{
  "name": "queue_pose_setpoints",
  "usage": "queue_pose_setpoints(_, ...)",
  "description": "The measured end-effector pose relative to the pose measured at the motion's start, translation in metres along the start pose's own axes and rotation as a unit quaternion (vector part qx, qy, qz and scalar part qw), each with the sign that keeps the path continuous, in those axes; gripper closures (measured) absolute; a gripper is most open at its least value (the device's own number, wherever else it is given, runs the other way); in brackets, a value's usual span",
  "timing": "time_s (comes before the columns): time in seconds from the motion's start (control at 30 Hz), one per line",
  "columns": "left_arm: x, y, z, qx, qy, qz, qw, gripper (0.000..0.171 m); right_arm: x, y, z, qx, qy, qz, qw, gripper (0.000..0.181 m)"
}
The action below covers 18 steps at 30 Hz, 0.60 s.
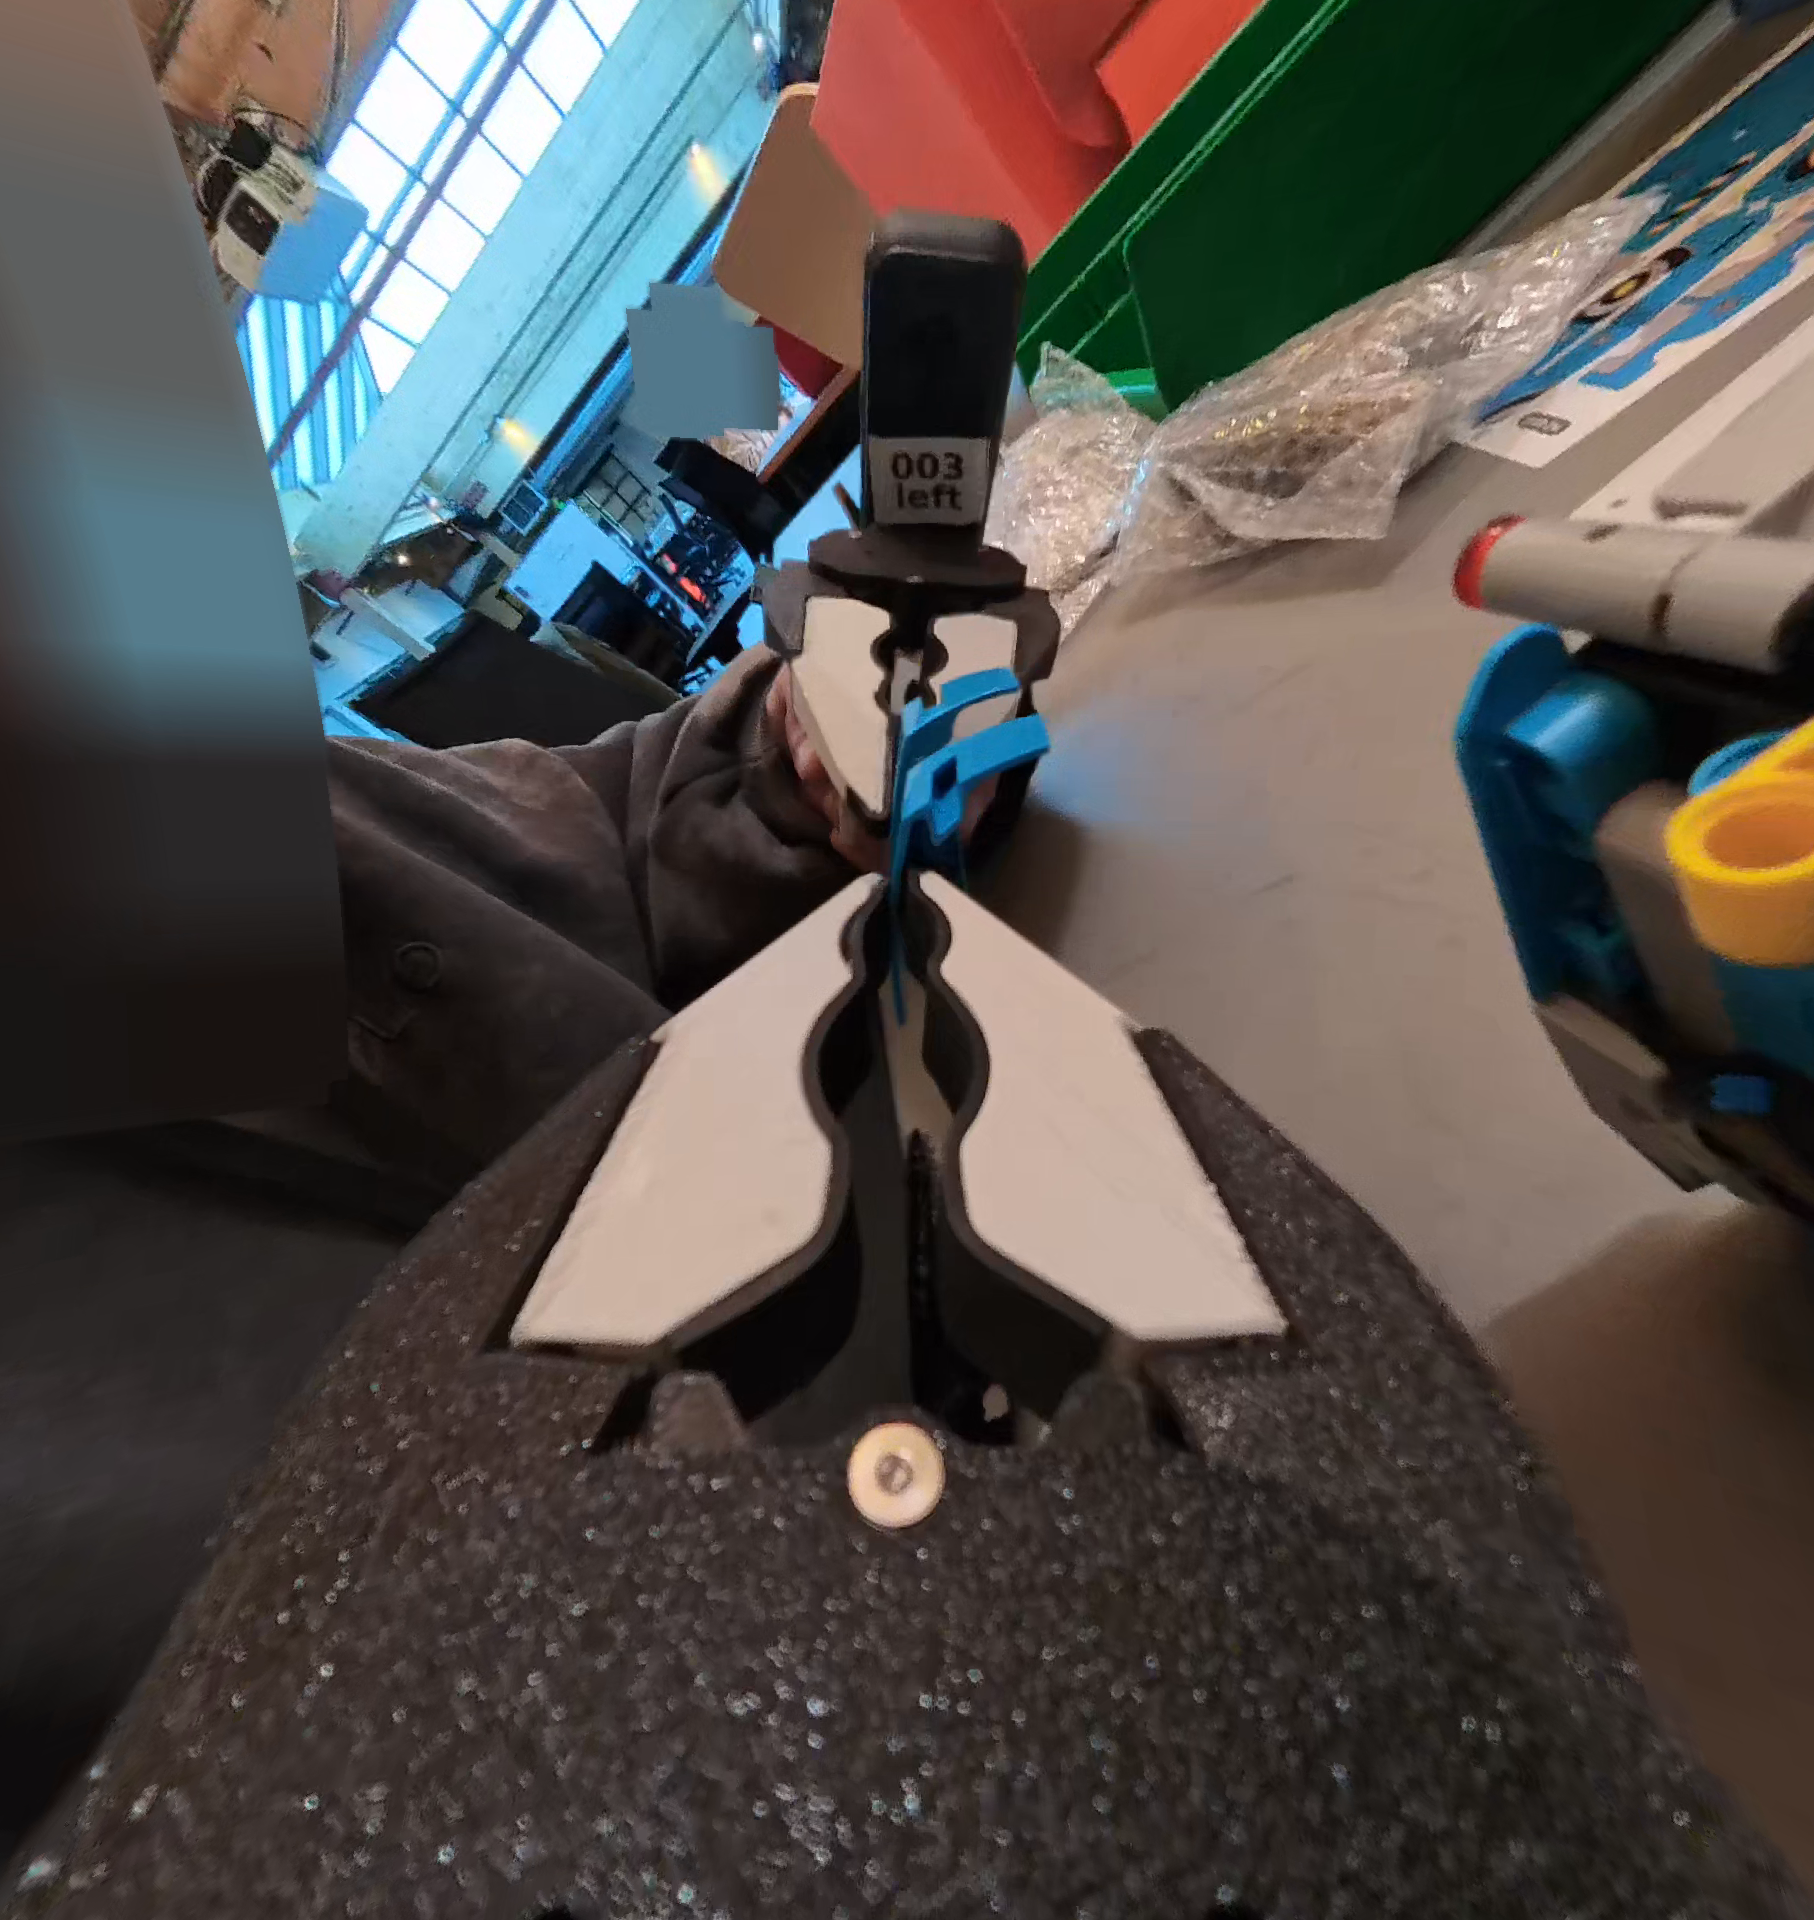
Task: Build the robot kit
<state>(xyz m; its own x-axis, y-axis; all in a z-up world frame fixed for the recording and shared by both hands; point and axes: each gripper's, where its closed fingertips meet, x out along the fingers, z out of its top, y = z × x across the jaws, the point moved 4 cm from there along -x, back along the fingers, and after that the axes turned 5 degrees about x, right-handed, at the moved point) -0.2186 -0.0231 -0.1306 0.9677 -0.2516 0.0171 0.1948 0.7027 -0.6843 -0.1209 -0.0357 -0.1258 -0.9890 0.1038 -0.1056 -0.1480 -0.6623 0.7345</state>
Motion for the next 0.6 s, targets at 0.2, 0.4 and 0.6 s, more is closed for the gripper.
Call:
queue_pose_setpoints(0.2, -0.001, -0.001, -0.006, -0.04, 0.023, -0.026, 0.999, 0.171, 0.002, 0.001, -0.007, -0.022, 0.035, -0.005, 0.999, 0.181)
queue_pose_setpoints(0.4, 0.0, 0.001, -0.012, -0.04, 0.052, -0.014, 0.998, 0.171, 0.003, -0.003, -0.013, 0.004, 0.06, 0.007, 0.998, 0.181)
queue_pose_setpoints(0.6, 0.0, 0.002, -0.017, -0.046, 0.071, -0.004, 0.996, 0.171, 0.005, -0.004, -0.018, -0.02, 0.078, -0.014, 0.997, 0.181)
